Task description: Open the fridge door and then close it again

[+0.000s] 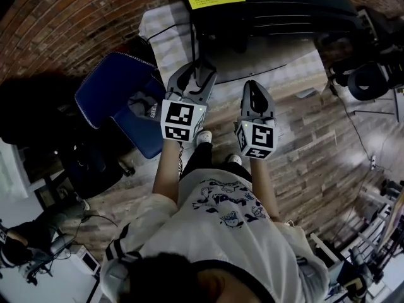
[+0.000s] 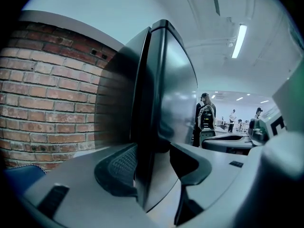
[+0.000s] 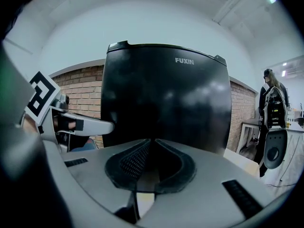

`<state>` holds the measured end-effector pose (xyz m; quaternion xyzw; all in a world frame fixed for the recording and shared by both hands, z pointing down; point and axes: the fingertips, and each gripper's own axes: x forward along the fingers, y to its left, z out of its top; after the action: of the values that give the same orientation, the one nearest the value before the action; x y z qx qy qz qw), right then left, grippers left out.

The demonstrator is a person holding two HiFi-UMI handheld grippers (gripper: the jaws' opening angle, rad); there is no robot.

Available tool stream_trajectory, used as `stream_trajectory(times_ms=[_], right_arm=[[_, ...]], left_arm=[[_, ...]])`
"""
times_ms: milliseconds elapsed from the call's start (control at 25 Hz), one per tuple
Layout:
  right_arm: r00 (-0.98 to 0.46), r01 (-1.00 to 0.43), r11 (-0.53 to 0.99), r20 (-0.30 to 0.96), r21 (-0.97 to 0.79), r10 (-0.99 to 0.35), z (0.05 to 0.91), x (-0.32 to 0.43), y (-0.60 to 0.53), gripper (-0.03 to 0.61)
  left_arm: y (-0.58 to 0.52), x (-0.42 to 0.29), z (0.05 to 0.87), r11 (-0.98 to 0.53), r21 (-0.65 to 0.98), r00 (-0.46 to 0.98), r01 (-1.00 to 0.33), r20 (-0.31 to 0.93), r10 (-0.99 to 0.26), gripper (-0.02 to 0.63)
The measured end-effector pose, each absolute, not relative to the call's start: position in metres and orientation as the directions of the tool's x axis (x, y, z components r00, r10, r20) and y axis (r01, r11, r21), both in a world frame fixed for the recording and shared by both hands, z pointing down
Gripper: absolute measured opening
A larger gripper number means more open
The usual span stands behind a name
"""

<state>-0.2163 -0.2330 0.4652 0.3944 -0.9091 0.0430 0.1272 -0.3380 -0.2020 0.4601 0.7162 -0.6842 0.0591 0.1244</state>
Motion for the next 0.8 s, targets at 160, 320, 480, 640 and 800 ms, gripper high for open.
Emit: stream_trajectory(times_ms=[160, 320, 480, 640, 800], right_arm=[[-0.665, -0.721, 0.693, 0.260, 0.019, -0.700, 0.463, -0.212, -0.232, 0.041], [-0.675, -0.712, 0.702, 0.258, 0.018, -0.691, 0.462, -0.204, -0.227, 0.041], [-0.683, -0.706, 0.708, 0.252, 0.014, -0.686, 0.459, -0.194, -0.221, 0.041], [-0.687, -0.706, 0.708, 0.245, -0.004, -0.684, 0.457, -0.181, -0.221, 0.041], [-0.687, -0.712, 0.702, 0.229, -0.018, -0.690, 0.453, -0.162, -0.214, 0.041]], left_arm=[[-0.201, -0.337, 0.459, -0.023, 0.094, 0.045, -0.995, 0.244, -0.969, 0.218], [-0.200, -0.334, 0.459, 0.004, 0.090, 0.018, -0.996, 0.247, -0.969, 0.218], [-0.195, -0.330, 0.457, 0.020, 0.087, 0.003, -0.996, 0.259, -0.966, 0.219], [-0.172, -0.301, 0.456, 0.024, 0.089, -0.003, -0.996, 0.231, -0.973, 0.207], [-0.159, -0.284, 0.458, 0.053, 0.094, -0.030, -0.994, 0.234, -0.972, 0.206]])
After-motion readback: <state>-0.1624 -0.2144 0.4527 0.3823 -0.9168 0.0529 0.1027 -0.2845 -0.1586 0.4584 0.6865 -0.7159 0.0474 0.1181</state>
